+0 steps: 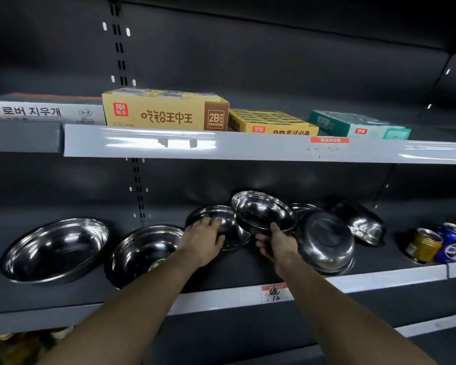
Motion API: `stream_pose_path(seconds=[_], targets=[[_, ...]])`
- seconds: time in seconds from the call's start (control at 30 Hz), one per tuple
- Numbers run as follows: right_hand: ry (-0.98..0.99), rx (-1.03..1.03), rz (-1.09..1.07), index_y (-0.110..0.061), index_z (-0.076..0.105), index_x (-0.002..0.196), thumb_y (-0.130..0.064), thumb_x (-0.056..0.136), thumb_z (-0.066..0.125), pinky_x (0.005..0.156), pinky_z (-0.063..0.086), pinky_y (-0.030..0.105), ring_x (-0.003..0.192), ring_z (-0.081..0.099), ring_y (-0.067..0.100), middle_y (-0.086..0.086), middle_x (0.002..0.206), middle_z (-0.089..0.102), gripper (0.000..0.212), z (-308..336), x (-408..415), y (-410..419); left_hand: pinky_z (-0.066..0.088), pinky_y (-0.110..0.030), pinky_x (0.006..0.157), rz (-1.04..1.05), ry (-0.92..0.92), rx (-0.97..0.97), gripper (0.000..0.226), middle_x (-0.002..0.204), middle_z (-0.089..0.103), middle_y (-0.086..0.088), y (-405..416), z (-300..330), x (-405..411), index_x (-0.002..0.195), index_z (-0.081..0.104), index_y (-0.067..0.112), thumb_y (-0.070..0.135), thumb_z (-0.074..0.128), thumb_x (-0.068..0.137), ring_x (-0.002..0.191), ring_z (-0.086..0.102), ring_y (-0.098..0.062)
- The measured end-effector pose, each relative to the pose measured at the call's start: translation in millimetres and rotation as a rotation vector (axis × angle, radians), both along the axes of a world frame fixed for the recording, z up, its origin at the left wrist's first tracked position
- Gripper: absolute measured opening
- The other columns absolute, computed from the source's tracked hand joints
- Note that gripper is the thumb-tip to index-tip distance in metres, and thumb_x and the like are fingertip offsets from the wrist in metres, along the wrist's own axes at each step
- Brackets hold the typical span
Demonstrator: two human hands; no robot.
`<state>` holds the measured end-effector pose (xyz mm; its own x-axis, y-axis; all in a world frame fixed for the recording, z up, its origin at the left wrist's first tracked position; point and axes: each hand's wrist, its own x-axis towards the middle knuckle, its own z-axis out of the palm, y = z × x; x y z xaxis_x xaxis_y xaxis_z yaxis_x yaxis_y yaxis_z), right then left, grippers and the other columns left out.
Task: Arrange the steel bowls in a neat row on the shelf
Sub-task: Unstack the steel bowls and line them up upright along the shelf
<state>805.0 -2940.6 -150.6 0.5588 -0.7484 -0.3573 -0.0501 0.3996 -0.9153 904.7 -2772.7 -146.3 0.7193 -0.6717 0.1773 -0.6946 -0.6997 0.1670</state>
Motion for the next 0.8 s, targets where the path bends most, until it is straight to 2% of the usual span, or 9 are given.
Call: stream_pose_path(seconds=[0.1,0.2,0.33,0.43,0.63,0.8], targets=[[-0.016,-0.011,0.0,-0.003,0.064,0.1,-0.019,0.099,0.052,0.04,0.048,0.018,0.045,0.062,0.012,0.006,0.065,0.073,0.02,2,3,-2,0.039,-0.038,0.107,0.033,0.006,-0.016,0.05,0.144,0.046,-0.005,5,3,7,0.145,0.04,0.023,0.043,0.042,0.099,0.13,0.047,-0.027],[-0.027,-0.034,-0.012,-0.001,0.062,0.087,-0.012,0.097,0.049,0.039,0.048,0.018,0.041,0.061,0.009,0.004,0.055,0.071,0.02,3,3,-5,0.039,-0.037,0.106,0.06,0.004,-0.03,0.053,0.144,0.046,-0.005,12,8,12,0.148,0.037,0.023,0.042,0.042,0.099,0.128,0.047,-0.028],[-0.054,-0.087,-0.059,0.002,0.061,0.099,-0.013,0.095,0.049,0.043,0.047,0.022,0.045,0.062,0.014,0.012,0.066,0.072,0.02,0,5,2,0.041,-0.038,0.104,0.101,0.007,-0.045,0.05,0.137,0.05,-0.005,29,14,18,0.145,0.04,0.023,0.042,0.043,0.099,0.124,0.049,-0.027],[-0.097,-0.108,-0.054,0.002,0.06,0.101,-0.012,0.093,0.049,0.044,0.046,0.023,0.044,0.063,0.015,0.014,0.066,0.072,0.019,1,11,15,0.041,-0.039,0.103,0.126,-0.009,-0.062,0.05,0.138,0.049,-0.005,43,19,21,0.145,0.04,0.021,0.04,0.042,0.099,0.124,0.049,-0.026],[-0.121,-0.126,0.045,0.002,0.059,0.101,-0.01,0.091,0.049,0.044,0.046,0.025,0.048,0.064,0.018,0.015,0.068,0.074,0.019,4,25,55,0.039,-0.042,0.107,0.243,0.051,-0.146,0.055,0.15,0.035,-0.006,83,29,28,0.151,0.033,0.016,0.039,0.039,0.102,0.134,0.04,-0.027],[-0.091,-0.138,0.138,0.008,0.061,0.107,-0.01,0.091,0.049,0.043,0.046,0.024,0.046,0.064,0.016,0.013,0.065,0.074,0.027,0,38,94,0.039,-0.044,0.107,0.328,0.043,-0.132,0.052,0.149,0.036,-0.009,132,31,33,0.149,0.036,0.014,0.037,0.038,0.102,0.132,0.04,-0.031]])
